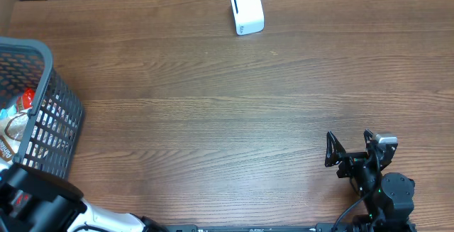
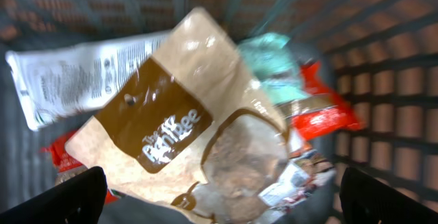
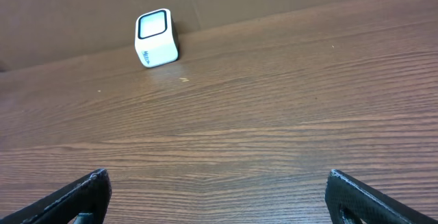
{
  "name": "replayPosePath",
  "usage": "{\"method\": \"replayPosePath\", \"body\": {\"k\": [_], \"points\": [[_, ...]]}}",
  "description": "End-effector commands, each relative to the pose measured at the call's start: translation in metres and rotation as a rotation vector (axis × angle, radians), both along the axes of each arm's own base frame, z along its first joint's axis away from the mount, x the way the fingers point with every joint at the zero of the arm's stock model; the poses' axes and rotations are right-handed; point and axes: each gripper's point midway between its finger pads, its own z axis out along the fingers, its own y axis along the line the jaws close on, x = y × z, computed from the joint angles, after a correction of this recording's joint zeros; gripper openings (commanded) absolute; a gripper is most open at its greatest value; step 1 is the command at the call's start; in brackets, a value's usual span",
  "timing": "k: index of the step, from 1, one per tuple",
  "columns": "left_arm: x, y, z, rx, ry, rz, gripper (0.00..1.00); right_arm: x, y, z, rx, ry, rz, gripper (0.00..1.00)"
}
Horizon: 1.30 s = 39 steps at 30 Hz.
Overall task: Scan the item barcode
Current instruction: 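Grasp the brown-and-white bread bag in the basket with the left gripper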
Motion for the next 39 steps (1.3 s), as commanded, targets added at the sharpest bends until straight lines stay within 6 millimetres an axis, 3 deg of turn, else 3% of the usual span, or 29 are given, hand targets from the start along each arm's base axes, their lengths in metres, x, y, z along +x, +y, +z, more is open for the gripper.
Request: {"method": "replayPosePath", "body": {"k": [1, 7, 9, 17, 21, 27, 32, 36, 39], "points": [[-0.002, 0.002, -0.033, -0.066, 0.073, -0.047, 1.0, -0.001, 0.0, -0.003, -0.004, 0.009, -0.002, 1.0], [-0.003, 0.001, -0.077, -0.141, 0.172, -0.172, 1.0, -0.001, 0.0, -0.003, -0.004, 0.009, -0.002, 1.0], [-0.003, 0.004, -0.083, -0.136, 0.191, -0.227, 1.0, -0.001, 0.0, -0.003, -0.004, 0.009, -0.002, 1.0], [0.003, 0.019, -0.075, -0.033, 0.224, -0.443, 1.0, -0.001, 0.0, -0.003, -0.004, 0.009, -0.002, 1.0], [0.019, 0.014, -0.073, -0.024, 0.168, -0.553, 1.0, -0.001, 0.0, -0.003, -0.004, 0.009, -0.002, 1.0], [0.051, -0.01, -0.07, -0.021, 0.059, -0.779, 1.0, -0.001, 0.0, -0.003, -0.004, 0.009, -0.002, 1.0], [0.049, -0.014, -0.072, -0.036, 0.082, -0.777, 1.0, -0.001, 0.0, -0.003, -0.004, 0.009, -0.002, 1.0], [0.027, -0.006, -0.077, -0.067, 0.176, -0.607, 1.0, -0.001, 0.0, -0.003, -0.004, 0.009, -0.002, 1.0], [0.018, -0.003, -0.08, -0.068, 0.225, -0.579, 1.0, -0.001, 0.0, -0.003, -0.004, 0.009, -0.002, 1.0]]}}
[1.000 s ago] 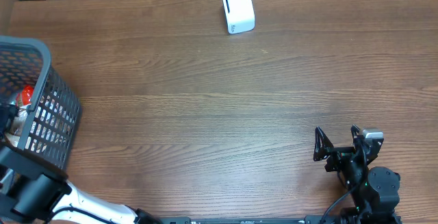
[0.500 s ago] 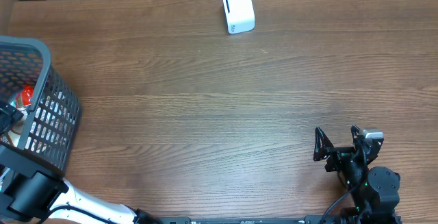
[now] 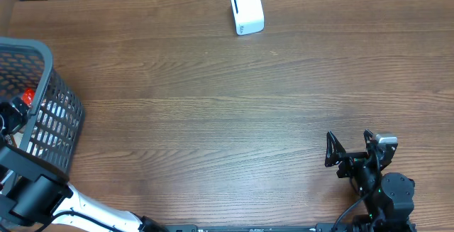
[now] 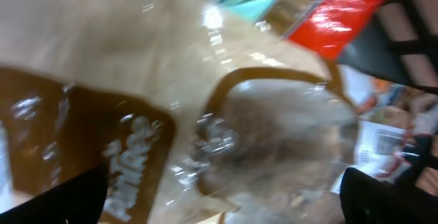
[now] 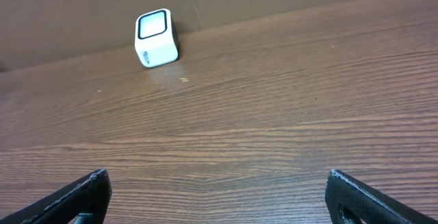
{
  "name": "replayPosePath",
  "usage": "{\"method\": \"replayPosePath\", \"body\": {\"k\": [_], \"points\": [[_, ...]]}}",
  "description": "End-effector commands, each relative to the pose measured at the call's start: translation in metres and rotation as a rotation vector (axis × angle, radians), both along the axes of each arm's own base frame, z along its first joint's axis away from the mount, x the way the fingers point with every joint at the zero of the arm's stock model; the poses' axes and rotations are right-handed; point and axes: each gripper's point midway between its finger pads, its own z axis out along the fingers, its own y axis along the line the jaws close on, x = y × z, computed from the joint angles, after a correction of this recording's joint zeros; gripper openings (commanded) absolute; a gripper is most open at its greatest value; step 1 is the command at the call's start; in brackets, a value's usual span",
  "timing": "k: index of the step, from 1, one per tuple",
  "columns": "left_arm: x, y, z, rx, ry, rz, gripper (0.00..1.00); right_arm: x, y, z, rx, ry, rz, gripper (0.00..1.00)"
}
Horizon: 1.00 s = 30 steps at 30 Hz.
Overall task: Scan the item barcode
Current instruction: 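Grasp the brown-and-white bread bag in the basket with the left gripper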
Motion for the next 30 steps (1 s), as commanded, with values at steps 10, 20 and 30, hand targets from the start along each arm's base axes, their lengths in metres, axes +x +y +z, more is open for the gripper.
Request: {"method": "replayPosePath", "body": {"k": [10, 20, 30], "points": [[-0.011, 0.006, -0.036, 0.057, 0.053, 0.08, 1.0, -0.001, 0.0, -0.003, -0.004, 0.01, -0.002, 1.0], [-0.014, -0.002, -0.065, 0.053, 0.056, 0.076, 0.67, -0.001, 0.0, -0.003, -0.004, 0.01, -0.002, 1.0], [-0.003, 0.011, -0.023, 0.074, 0.027, 0.105, 0.31, -0.001, 0.0, -0.003, -0.004, 0.01, -0.002, 1.0]]}}
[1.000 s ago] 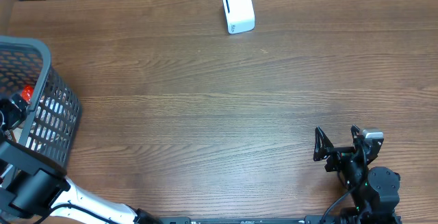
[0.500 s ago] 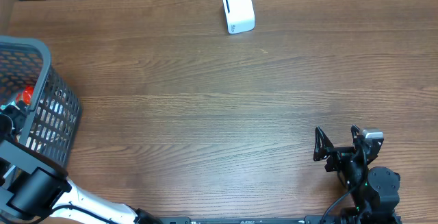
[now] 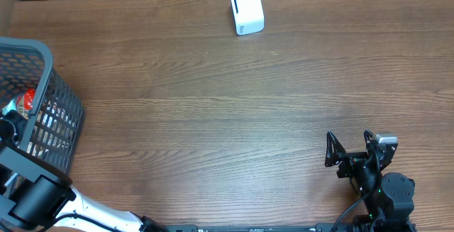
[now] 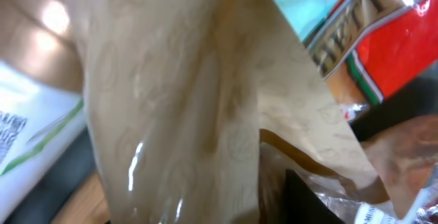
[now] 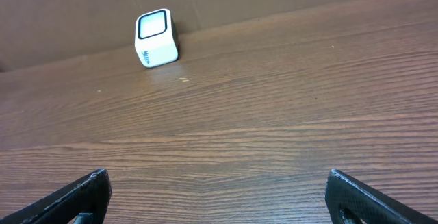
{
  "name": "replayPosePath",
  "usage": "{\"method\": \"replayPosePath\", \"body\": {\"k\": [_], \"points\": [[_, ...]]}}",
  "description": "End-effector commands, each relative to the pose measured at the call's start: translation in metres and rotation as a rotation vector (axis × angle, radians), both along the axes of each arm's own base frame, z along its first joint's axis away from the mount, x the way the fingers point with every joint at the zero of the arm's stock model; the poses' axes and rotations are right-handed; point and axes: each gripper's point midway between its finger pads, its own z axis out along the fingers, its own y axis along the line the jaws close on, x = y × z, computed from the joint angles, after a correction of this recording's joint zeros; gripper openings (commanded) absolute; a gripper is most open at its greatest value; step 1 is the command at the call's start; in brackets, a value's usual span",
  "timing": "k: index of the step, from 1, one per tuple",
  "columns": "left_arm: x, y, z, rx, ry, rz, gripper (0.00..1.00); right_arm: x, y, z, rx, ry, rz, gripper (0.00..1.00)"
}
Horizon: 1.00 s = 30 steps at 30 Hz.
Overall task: Scan the item barcode
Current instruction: 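Grasp the brown-and-white bread bag in the basket with the left gripper, then lift the bread bag out and carry it toward the scanner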
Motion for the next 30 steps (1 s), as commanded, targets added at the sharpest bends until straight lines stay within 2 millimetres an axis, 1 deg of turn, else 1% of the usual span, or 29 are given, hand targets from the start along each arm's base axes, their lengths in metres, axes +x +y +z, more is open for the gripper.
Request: {"method": "replayPosePath", "body": {"k": [1, 8, 12, 13, 14, 16, 17, 18, 20, 22, 23, 24, 25, 28, 30], "points": [[0.009, 0.008, 0.013, -0.002, -0.01, 0.044, 0.28, -0.001, 0.0, -0.003, -0.003, 0.009, -0.001, 1.0], [0.019, 0.019, 0.077, 0.028, -0.078, 0.127, 0.04, -0.001, 0.0, -0.003, -0.003, 0.009, -0.001, 1.0], [0.027, 0.019, 0.114, 0.035, -0.143, 0.141, 0.04, -0.001, 0.0, -0.003, -0.003, 0.009, -0.001, 1.0], [0.03, 0.019, 0.126, 0.035, -0.17, 0.142, 0.04, -0.001, 0.0, -0.003, -0.003, 0.009, -0.001, 1.0], [0.037, 0.015, 0.144, 0.026, -0.223, 0.13, 0.04, -0.001, 0.0, -0.003, -0.003, 0.009, -0.002, 1.0], [0.052, 0.006, 0.171, 0.003, -0.322, 0.085, 0.04, -0.001, 0.0, -0.003, -0.003, 0.009, -0.002, 1.0], [0.06, 0.001, 0.19, -0.005, -0.384, 0.057, 0.04, -0.001, 0.0, -0.003, -0.003, 0.009, -0.001, 1.0], [0.065, -0.003, 0.204, -0.008, -0.426, 0.036, 0.04, -0.001, 0.0, -0.003, -0.003, 0.009, -0.001, 1.0], [0.074, -0.015, 0.238, -0.012, -0.524, -0.021, 0.04, -0.001, 0.0, -0.003, -0.003, 0.009, -0.001, 1.0], [0.079, -0.028, 0.267, -0.013, -0.6, -0.068, 0.04, -0.001, 0.0, -0.003, -0.003, 0.009, -0.001, 1.0], [0.081, -0.036, 0.283, -0.016, -0.643, -0.096, 0.04, -0.001, 0.0, -0.003, -0.003, 0.01, -0.002, 1.0], [0.081, -0.05, 0.307, -0.016, -0.701, -0.137, 0.04, -0.001, 0.0, -0.003, -0.003, 0.009, -0.001, 1.0], [0.08, -0.059, 0.322, -0.011, -0.734, -0.161, 0.04, -0.001, 0.0, -0.003, -0.003, 0.009, -0.002, 1.0], [0.073, -0.08, 0.355, 0.013, -0.8, -0.211, 0.04, -0.001, 0.0, -0.003, -0.003, 0.009, -0.001, 1.0], [0.069, -0.1, 0.376, 0.01, -0.853, -0.258, 0.04, -0.001, 0.0, -0.003, -0.003, 0.009, -0.001, 1.0]]}}
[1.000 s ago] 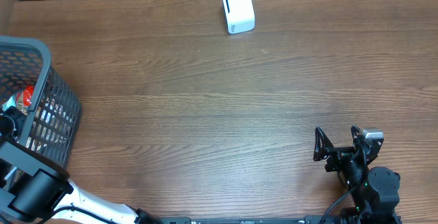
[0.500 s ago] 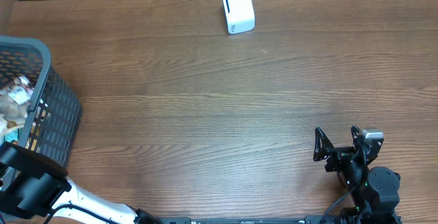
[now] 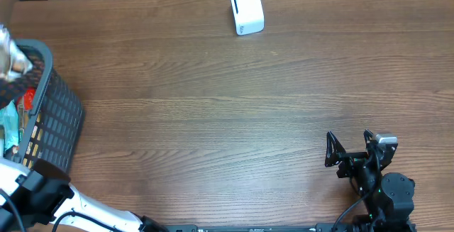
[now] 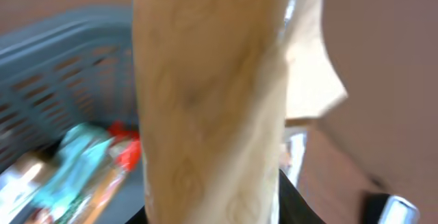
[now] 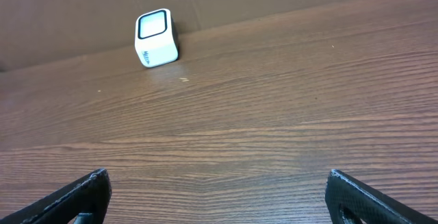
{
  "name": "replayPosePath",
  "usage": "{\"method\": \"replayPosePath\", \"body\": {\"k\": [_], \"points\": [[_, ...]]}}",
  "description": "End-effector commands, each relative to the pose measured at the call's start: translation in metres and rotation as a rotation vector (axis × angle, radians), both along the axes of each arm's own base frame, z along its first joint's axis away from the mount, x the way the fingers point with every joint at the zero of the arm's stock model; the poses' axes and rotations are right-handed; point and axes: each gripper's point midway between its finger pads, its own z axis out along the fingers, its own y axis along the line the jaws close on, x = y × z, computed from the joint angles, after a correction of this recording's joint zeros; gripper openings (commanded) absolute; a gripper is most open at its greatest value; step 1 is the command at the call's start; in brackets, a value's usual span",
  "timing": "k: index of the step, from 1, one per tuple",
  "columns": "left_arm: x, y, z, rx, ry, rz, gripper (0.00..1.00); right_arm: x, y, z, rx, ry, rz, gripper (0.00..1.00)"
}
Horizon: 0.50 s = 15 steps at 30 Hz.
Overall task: Scan the item barcode
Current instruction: 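Lift the bread bag out and carry it toward the scanner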
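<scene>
A tan paper snack bag [image 4: 205, 101] fills the left wrist view, held up above the grey basket [image 4: 61, 53]. My left gripper [image 4: 213, 214] is shut on it; only dark bits of the fingers show at the bottom edge. From overhead the bag [image 3: 13, 60] hangs over the basket's far rim at the table's left edge. No barcode shows on it. The white scanner [image 3: 247, 10] stands at the back of the table, also in the right wrist view as the scanner [image 5: 157, 38]. My right gripper [image 3: 349, 149] rests open at the front right, nothing between its fingers.
The basket [image 3: 50, 104] at the left edge holds other packets, a teal one [image 4: 68, 162] and a red one [image 4: 126, 148]. A brown cardboard wall [image 5: 68, 5] runs behind the scanner. Bare wooden table [image 3: 213, 118] lies between basket and scanner.
My left gripper was down inside the basket, shut on the tan bag. Now it holds the bag up above the basket's rim. The right arm has not moved.
My left gripper first hung open over the packets in the basket, the tan bag on top. Then it was low against that bag, still open. Then it was shut on the bag, and now the bag is lifted out above the basket. The right gripper stayed still throughout.
</scene>
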Motion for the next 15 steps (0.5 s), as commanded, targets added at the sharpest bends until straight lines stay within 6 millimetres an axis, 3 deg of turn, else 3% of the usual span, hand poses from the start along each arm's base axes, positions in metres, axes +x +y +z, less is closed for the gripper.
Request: {"method": "replayPosePath", "body": {"k": [1, 3, 6, 9, 15], "points": [[-0.003, -0.055, 0.061, 0.014, -0.173, -0.145, 0.04, -0.001, 0.0, -0.003, -0.003, 0.01, -0.002, 1.0], [-0.006, -0.082, 0.079, 0.001, -0.229, -0.219, 0.04, -0.001, 0.0, -0.003, -0.004, 0.01, -0.002, 1.0], [-0.005, -0.117, 0.085, -0.057, -0.252, -0.309, 0.04, -0.001, 0.0, -0.003, -0.003, 0.01, -0.002, 1.0], [0.004, -0.148, 0.076, -0.089, -0.215, -0.396, 0.04, -0.001, 0.0, -0.003, -0.004, 0.01, -0.002, 1.0], [0.038, -0.237, 0.052, -0.101, -0.138, -0.693, 0.07, -0.001, 0.0, -0.003, -0.003, 0.01, -0.002, 1.0]]}}
